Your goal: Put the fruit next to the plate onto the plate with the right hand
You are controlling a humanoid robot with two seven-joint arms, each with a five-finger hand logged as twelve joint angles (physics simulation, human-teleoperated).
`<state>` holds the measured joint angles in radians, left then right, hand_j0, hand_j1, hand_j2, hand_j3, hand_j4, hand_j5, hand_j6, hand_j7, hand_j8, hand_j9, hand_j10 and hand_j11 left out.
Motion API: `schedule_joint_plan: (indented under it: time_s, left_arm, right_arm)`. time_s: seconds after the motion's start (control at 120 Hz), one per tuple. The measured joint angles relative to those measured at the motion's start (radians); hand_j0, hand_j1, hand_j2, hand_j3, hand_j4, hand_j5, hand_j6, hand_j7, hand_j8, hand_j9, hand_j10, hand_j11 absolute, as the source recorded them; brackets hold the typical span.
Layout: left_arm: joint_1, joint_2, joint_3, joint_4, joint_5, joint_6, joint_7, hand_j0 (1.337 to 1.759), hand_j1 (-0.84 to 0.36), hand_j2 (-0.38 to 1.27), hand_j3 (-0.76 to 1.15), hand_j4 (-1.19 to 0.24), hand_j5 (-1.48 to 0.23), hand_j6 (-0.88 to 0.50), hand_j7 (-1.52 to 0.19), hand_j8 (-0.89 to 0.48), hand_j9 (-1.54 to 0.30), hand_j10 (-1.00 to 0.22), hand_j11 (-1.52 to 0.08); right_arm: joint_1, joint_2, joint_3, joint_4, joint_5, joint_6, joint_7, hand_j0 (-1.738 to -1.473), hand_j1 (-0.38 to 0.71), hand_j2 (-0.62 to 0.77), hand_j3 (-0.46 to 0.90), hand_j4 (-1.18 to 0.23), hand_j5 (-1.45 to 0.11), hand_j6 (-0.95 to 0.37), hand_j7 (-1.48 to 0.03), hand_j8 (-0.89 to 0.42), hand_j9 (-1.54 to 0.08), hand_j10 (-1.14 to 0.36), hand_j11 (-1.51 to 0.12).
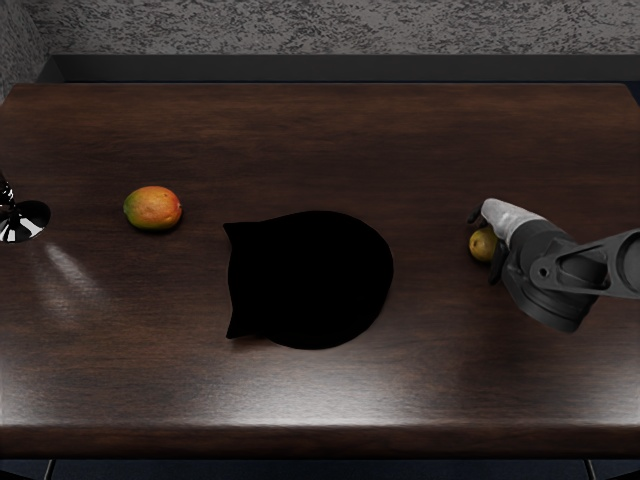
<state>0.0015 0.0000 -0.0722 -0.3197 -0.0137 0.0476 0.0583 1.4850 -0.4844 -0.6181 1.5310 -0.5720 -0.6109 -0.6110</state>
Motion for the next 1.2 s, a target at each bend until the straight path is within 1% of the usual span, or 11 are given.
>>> schedule_joint_plan:
  time_s: [0.242, 0.308, 0.375, 0.425, 0.533, 0.675, 0.7, 0.708, 0.892, 0.975, 1.2]
  left_arm:
    - [0.000, 0.000, 0.000, 0.000, 0.000, 0.000, 0.000, 1.658, 0.35, 0.00, 0.00, 0.00, 0.00, 0.00, 0.00, 0.00, 0.00, 0.00, 0.00]
    - [0.000, 0.000, 0.000, 0.000, 0.000, 0.000, 0.000, 1.658, 0.35, 0.00, 0.00, 0.00, 0.00, 0.00, 0.00, 0.00, 0.00, 0.00, 0.00]
    - [0.000, 0.000, 0.000, 0.000, 0.000, 0.000, 0.000, 1.658, 0.35, 0.00, 0.00, 0.00, 0.00, 0.00, 0.00, 0.00, 0.00, 0.00, 0.00]
    - [0.000, 0.000, 0.000, 0.000, 0.000, 0.000, 0.000, 1.658, 0.35, 0.00, 0.00, 0.00, 0.00, 0.00, 0.00, 0.00, 0.00, 0.00, 0.00]
    - [0.000, 0.000, -0.001, 0.000, 0.000, 0.000, 0.000, 1.658, 0.35, 0.00, 0.00, 0.00, 0.00, 0.00, 0.00, 0.00, 0.00, 0.00, 0.00]
    - [0.000, 0.000, -0.001, 0.000, 0.000, 0.000, 0.000, 1.658, 0.35, 0.00, 0.00, 0.00, 0.00, 0.00, 0.00, 0.00, 0.00, 0.00, 0.00]
    - [0.000, 0.000, -0.001, 0.000, 0.000, 0.000, 0.000, 1.658, 0.35, 0.00, 0.00, 0.00, 0.00, 0.00, 0.00, 0.00, 0.00, 0.00, 0.00]
    - [0.000, 0.000, -0.001, 0.000, 0.000, 0.000, 0.000, 1.658, 0.35, 0.00, 0.00, 0.00, 0.00, 0.00, 0.00, 0.00, 0.00, 0.00, 0.00]
    - [0.000, 0.000, 0.000, 0.000, 0.000, 0.000, 0.000, 1.658, 0.35, 0.00, 0.00, 0.00, 0.00, 0.00, 0.00, 0.00, 0.00, 0.00, 0.00]
    - [0.000, 0.000, 0.000, 0.000, 0.000, 0.000, 0.000, 1.658, 0.35, 0.00, 0.00, 0.00, 0.00, 0.00, 0.00, 0.00, 0.00, 0.00, 0.00]
    - [0.000, 0.000, 0.000, 0.000, 0.000, 0.000, 0.000, 1.658, 0.35, 0.00, 0.00, 0.00, 0.00, 0.00, 0.00, 0.00, 0.00, 0.00, 0.00]
  right_arm:
    - [-0.013, 0.000, -0.001, -0.009, -0.017, 0.000, 0.000, -1.658, 0.06, -0.06, 0.00, -0.35, -0.44, -0.35, -0.44, -0.33, -0.44, -0.31, -0.44]
    - [-0.020, -0.001, 0.004, -0.012, -0.017, -0.002, 0.000, -1.658, 0.21, -0.09, 0.00, -0.49, -0.59, -0.45, -0.61, -0.37, -0.59, -0.33, -0.61]
    - [-0.045, -0.005, 0.035, -0.013, -0.019, -0.005, -0.003, -1.653, 0.25, -0.02, 0.00, -0.61, -0.72, -0.39, -0.77, -0.31, -0.74, -0.27, -0.76]
    - [-0.062, -0.008, 0.058, -0.014, -0.017, -0.007, -0.006, -1.648, 0.29, 0.03, 0.00, -0.69, -0.78, -0.31, -0.89, -0.19, -0.94, -0.23, -0.84]
    - [-0.080, -0.013, 0.081, -0.014, -0.016, -0.012, -0.007, -1.669, 0.32, -0.03, 0.12, -0.65, -0.88, -0.21, -1.03, -0.09, -1.08, -0.11, -0.96]
    - [-0.088, -0.017, 0.094, -0.015, -0.013, -0.015, -0.009, -1.679, 0.31, -0.05, 0.11, -0.62, -0.94, -0.21, -1.05, -0.06, -1.10, -0.10, -1.03]
    - [-0.088, -0.019, 0.100, -0.014, -0.013, -0.014, -0.008, -1.666, 0.30, 0.02, 0.04, -0.64, -0.95, -0.24, -1.06, -0.12, -1.06, -0.13, -1.04]
    - [-0.089, -0.020, 0.103, -0.014, -0.013, -0.013, -0.007, -1.628, 0.30, 0.04, 0.00, -0.65, -0.96, -0.25, -1.06, -0.15, -1.07, -0.15, -1.04]
    - [-0.092, -0.039, 0.235, -0.026, -0.006, 0.040, -0.004, -1.628, 0.26, 0.01, 0.00, -0.66, -1.07, -0.30, -1.11, -0.23, -1.12, -0.18, -1.13]
    - [-0.097, -0.060, 0.347, -0.032, 0.014, 0.132, -0.002, -1.631, 0.29, 0.11, 0.00, -0.66, -1.09, -0.29, -1.12, -0.22, -1.13, -0.19, -1.14]
    - [-0.103, -0.106, 0.627, -0.043, 0.172, 0.423, -0.002, -1.634, 0.31, 0.08, 0.00, -0.64, -1.12, -0.28, -1.13, -0.20, -1.15, -0.17, -1.17]
